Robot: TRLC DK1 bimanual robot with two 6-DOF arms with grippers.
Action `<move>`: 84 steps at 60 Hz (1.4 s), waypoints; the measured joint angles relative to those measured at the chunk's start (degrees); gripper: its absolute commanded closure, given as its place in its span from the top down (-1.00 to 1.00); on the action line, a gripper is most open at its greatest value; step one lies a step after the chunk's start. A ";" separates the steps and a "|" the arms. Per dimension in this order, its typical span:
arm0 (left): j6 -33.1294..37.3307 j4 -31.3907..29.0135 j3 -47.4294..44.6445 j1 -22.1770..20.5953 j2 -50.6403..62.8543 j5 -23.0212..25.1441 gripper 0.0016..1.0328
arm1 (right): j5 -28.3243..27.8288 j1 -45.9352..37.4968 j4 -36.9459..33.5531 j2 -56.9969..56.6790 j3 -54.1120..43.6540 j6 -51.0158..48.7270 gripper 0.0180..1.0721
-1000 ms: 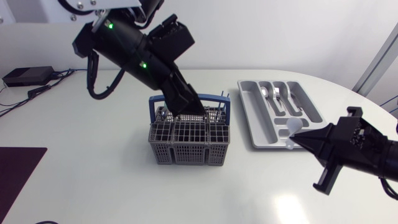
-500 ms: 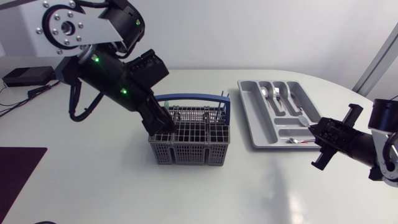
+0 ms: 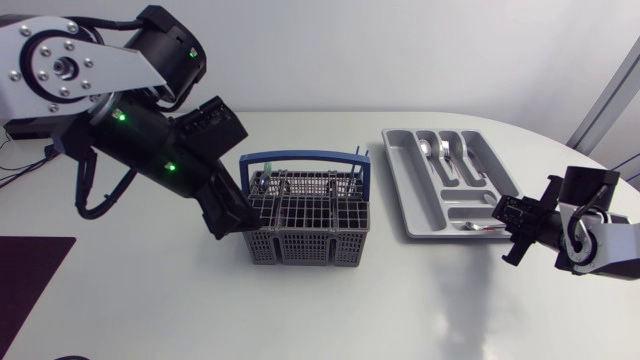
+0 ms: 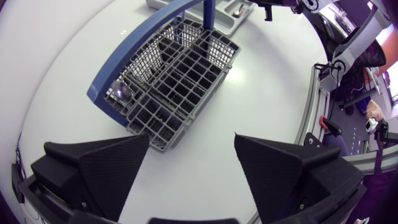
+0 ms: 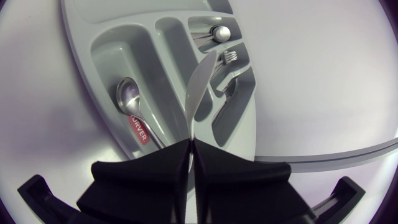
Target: Unload the cutlery basket into the drawer organizer.
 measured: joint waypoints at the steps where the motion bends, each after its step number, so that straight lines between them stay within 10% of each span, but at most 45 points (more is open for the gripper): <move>1: 0.00 -0.22 -0.13 0.02 -0.09 -0.02 0.92 | 0.28 0.22 0.04 0.42 0.07 -0.04 -0.84; 19: 0.00 -0.83 -3.91 1.27 -3.15 -0.22 0.92 | 1.75 3.96 1.53 1.03 -0.44 -0.20 0.71; 34: 0.00 -0.83 -7.74 1.99 -4.17 -0.42 0.92 | 1.75 4.15 -1.14 -7.39 -2.03 -0.13 0.74; 56: -0.26 1.55 -14.58 1.99 -5.95 -0.42 0.92 | 1.29 20.98 -30.03 -32.52 0.26 15.67 0.74; 84: -1.99 10.45 -22.40 1.33 -5.73 0.22 0.88 | -10.25 30.23 -38.34 -23.02 19.26 42.71 0.53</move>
